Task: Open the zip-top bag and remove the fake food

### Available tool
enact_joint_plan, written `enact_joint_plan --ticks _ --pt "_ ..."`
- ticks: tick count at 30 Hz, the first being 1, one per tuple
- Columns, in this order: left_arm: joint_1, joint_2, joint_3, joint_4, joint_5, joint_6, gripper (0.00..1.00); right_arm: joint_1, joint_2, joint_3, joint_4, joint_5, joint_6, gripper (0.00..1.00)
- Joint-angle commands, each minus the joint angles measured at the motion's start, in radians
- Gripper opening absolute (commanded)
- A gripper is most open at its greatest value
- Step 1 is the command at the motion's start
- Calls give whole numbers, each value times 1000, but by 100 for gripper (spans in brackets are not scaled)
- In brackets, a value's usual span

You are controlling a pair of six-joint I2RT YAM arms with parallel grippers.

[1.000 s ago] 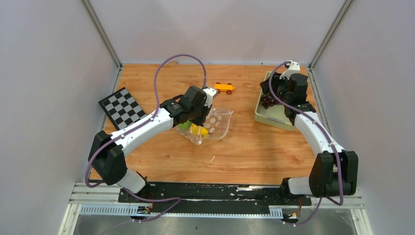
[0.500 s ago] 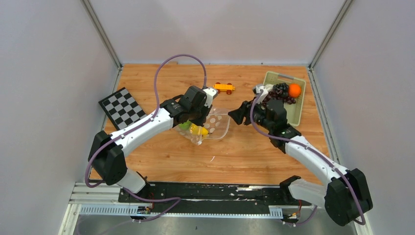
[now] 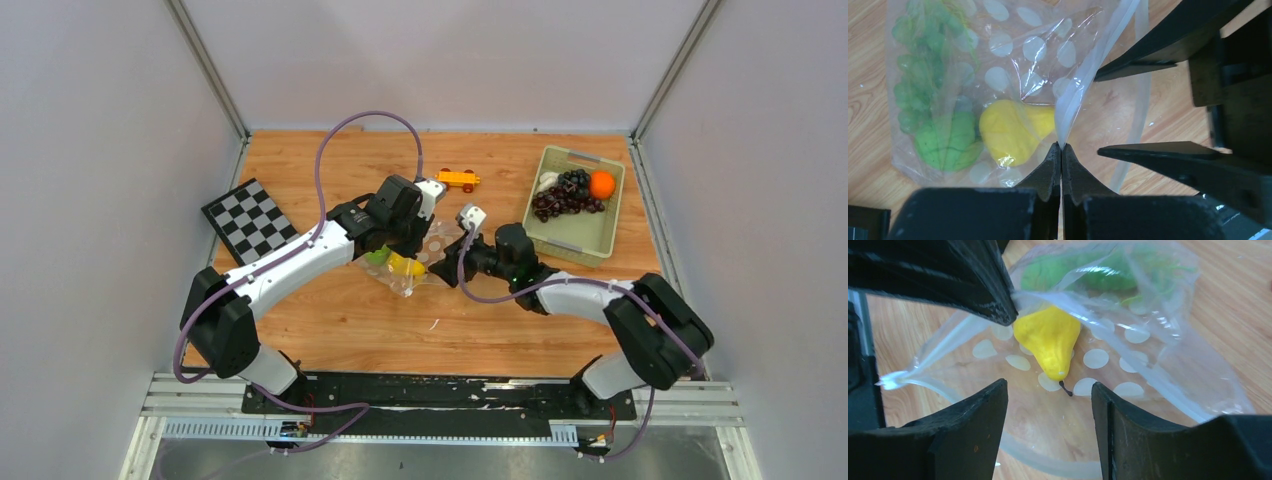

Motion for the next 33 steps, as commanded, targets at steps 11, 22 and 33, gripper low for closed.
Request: enact_joint_plan --ticks 11,22,33 --pt "9 3 46 7 45 -16 0 81 385 106 389 -30 -142 66" --pt "10 14 50 2 57 -18 0 110 593 188 500 -28 -156 66" --pt "12 24 53 -7 46 -15 0 115 520 115 531 38 -120 44"
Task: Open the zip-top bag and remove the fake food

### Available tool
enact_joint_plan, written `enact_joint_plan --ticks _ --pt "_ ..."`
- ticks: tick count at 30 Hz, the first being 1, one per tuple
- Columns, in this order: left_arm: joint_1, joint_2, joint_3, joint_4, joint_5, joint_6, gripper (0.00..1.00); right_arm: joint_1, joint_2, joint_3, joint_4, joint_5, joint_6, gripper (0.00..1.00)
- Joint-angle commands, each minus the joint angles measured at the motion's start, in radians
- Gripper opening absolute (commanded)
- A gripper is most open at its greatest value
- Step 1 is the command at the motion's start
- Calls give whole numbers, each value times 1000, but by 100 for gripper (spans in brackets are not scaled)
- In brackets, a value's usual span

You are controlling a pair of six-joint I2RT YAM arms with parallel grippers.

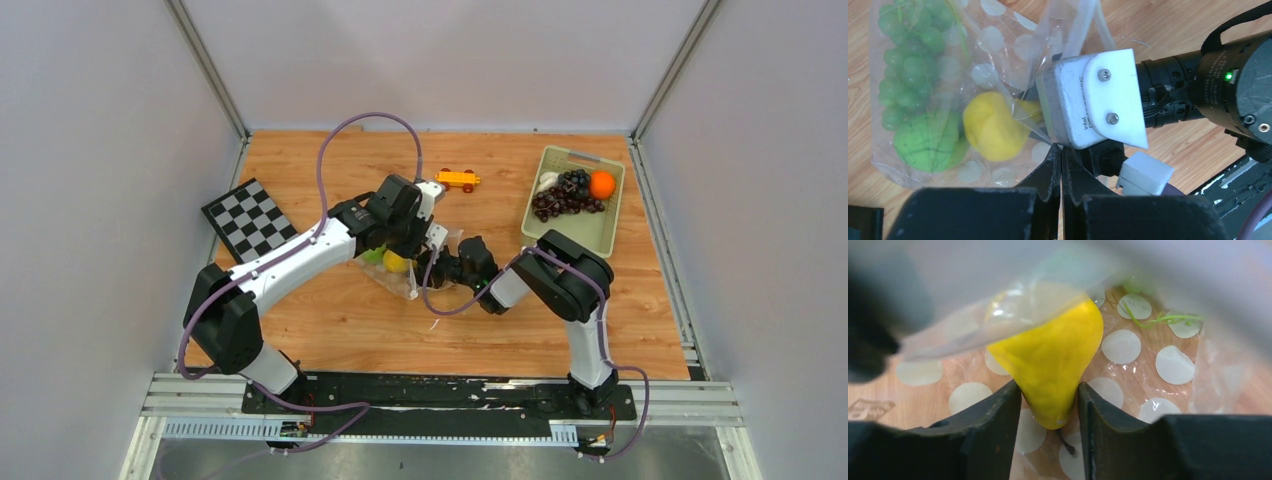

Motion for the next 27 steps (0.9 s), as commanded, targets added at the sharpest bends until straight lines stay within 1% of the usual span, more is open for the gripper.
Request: enact_joint_plan --ticks 1,3,5,12,14,19,21,27 --pt "-4 5 50 15 14 -12 0 8 -109 -39 24 11 22 41" --pt "-4 9 51 13 15 -13 0 9 -158 -46 -29 4 26 35" --pt "-4 12 51 12 16 -15 0 9 -208 -41 -104 -3 26 32" --pt "-4 18 53 5 5 -13 0 8 -352 -18 -364 16 21 28" --pt "-5 18 54 4 -3 -11 0 9 -384 -4 -443 25 15 26" --pt "-5 22 58 -4 -20 -8 0 9 -488 51 -710 58 5 24" --pt "-4 24 60 -6 -21 -7 0 8 -542 80 -854 75 -1 24" --pt "-4 25 59 -7 -22 -8 0 8 -660 136 -1173 113 -32 24"
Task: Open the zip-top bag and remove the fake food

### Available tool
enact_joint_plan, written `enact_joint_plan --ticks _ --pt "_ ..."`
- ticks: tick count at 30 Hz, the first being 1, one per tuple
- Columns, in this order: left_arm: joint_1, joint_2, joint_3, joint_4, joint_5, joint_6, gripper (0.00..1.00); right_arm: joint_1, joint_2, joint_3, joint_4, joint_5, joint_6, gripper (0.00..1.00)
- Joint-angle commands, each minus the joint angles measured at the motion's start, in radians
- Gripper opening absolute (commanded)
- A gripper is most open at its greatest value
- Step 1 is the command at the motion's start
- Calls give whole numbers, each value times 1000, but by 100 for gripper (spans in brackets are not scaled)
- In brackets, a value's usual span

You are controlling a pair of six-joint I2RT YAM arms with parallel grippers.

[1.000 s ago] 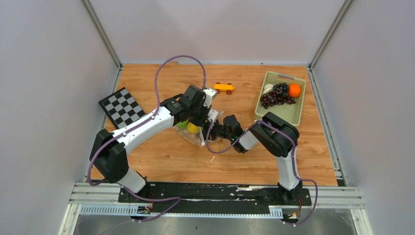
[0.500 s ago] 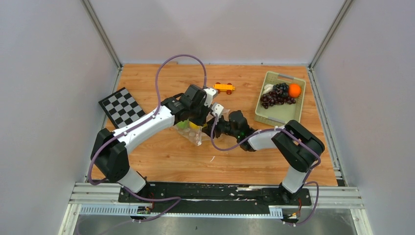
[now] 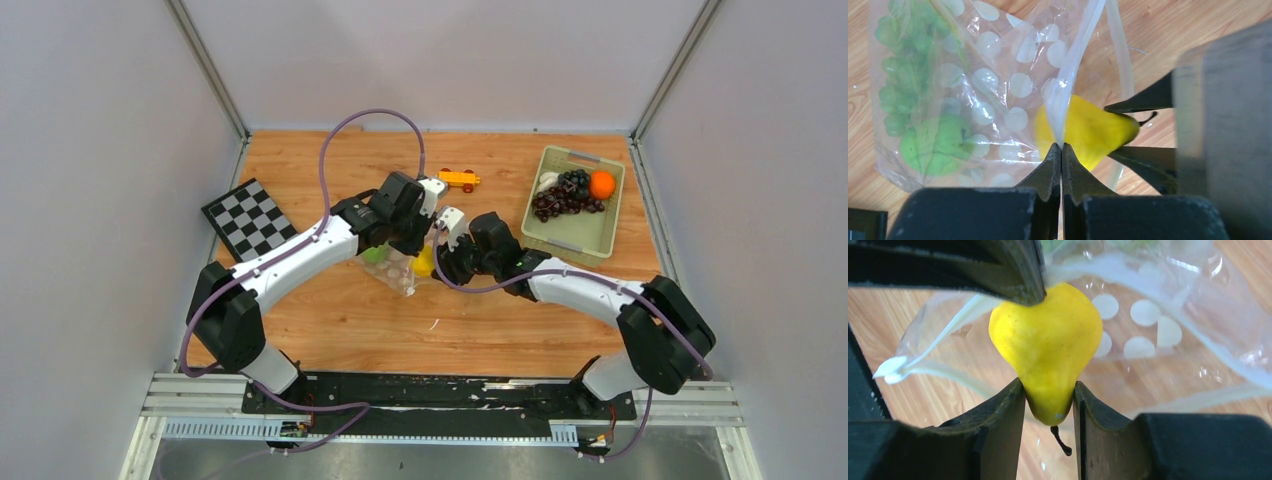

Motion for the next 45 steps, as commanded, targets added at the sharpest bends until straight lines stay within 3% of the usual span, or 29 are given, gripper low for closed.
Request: enact_joint_plan --ticks 1,10,14,19,21,26,31,37,45 --pt "-1 6 28 -3 -11 -6 0 9 -122 78 -272 32 -47 24" --pt "-2 9 27 -4 -12 -5 0 -36 -351 142 -536 128 -44 24" --pt "-1 9 27 -4 -12 -5 0 -123 -405 195 -611 217 -34 23" --pt "-1 6 28 -4 -11 -5 0 -310 -388 229 -564 401 38 21" --pt "-1 5 27 -4 -5 -5 0 -345 -350 223 -491 537 73 22" --pt "-1 5 27 -3 -3 -5 0 -443 -175 265 -322 671 144 26" --pt "-1 3 26 -2 2 -5 0 -514 39 365 -203 737 210 27" --pt "-1 1 28 -5 0 -2 0 -562 285 526 -172 788 274 31" --pt "-1 -2 28 -5 2 -2 0 -577 428 649 -231 819 324 58"
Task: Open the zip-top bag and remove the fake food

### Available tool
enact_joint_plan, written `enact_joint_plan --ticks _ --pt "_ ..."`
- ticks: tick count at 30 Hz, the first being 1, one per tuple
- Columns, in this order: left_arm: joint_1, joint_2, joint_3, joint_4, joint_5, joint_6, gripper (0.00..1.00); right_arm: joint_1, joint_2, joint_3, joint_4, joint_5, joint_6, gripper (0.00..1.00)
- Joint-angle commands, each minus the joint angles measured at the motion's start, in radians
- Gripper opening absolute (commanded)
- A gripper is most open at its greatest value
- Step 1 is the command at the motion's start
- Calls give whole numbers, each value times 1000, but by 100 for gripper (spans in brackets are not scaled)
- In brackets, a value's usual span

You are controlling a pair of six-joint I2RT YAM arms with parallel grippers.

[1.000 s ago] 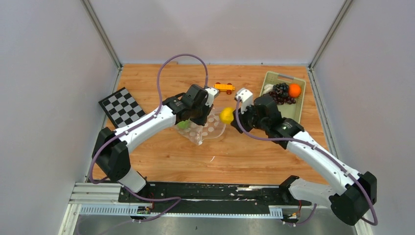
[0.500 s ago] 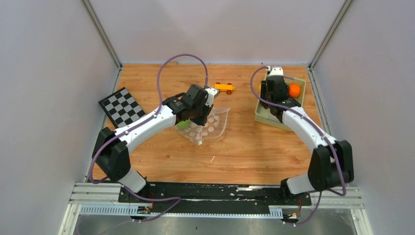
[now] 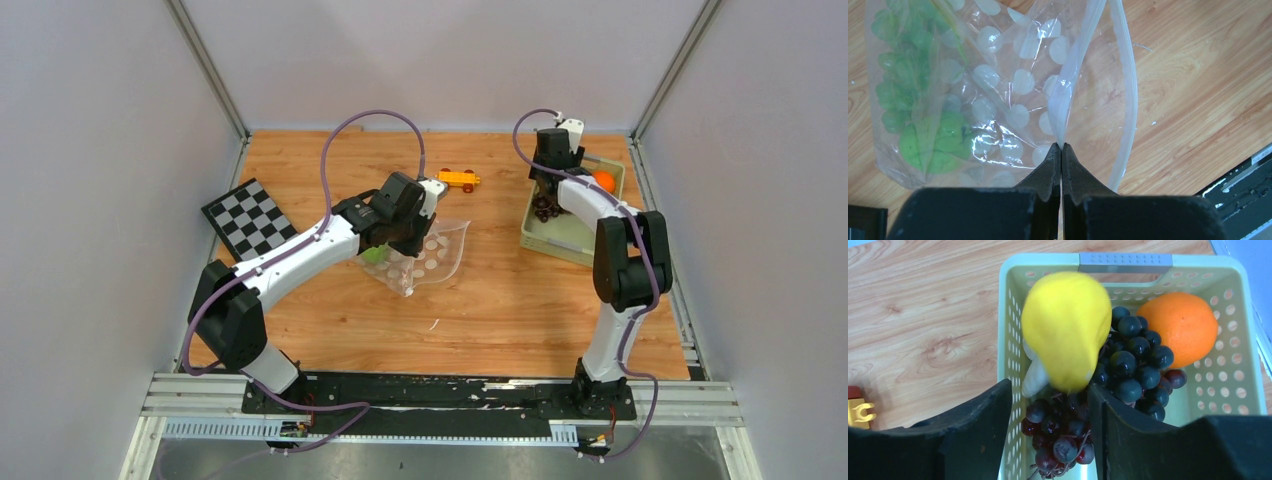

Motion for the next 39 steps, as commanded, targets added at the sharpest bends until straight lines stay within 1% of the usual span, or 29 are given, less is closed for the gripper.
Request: enact_joint_plan --ticks 1,3,6,10,15,20,24,26,27,30,33,36,39 --pt "0 -11 25 3 2 -2 0 -2 1 48 8 43 48 61" --pt "0 -13 25 3 4 -3 0 -1 -32 35 2 21 47 66" --pt "0 -14 26 3 6 -5 0 5 -98 3 -14 -9 36 69" --pt "0 -15 25 4 -1 -4 0 17 -229 -79 -28 -66 33 69" --pt "0 -17 26 1 -14 1 0 53 -405 -210 -45 -201 60 69" --pt "0 -14 24 -3 -26 10 0 140 -583 -355 -30 -322 100 68" --pt "-5 -9 15 4 -37 10 0 228 -679 -475 29 -422 139 67" --pt "-11 -10 11 1 -38 13 0 274 -702 -528 80 -463 167 66" --pt "-17 -14 8 1 -60 16 0 297 -707 -552 107 -508 195 65" --pt "-37 -24 4 3 -101 21 0 361 -697 -607 196 -572 259 62" --pt "-46 -28 4 11 -106 20 0 430 -673 -649 288 -595 313 59" --pt "-46 -23 -7 33 -107 24 0 476 -638 -694 424 -620 362 55" --pt "-46 0 34 7 -86 28 0 502 -579 -722 548 -626 397 51"
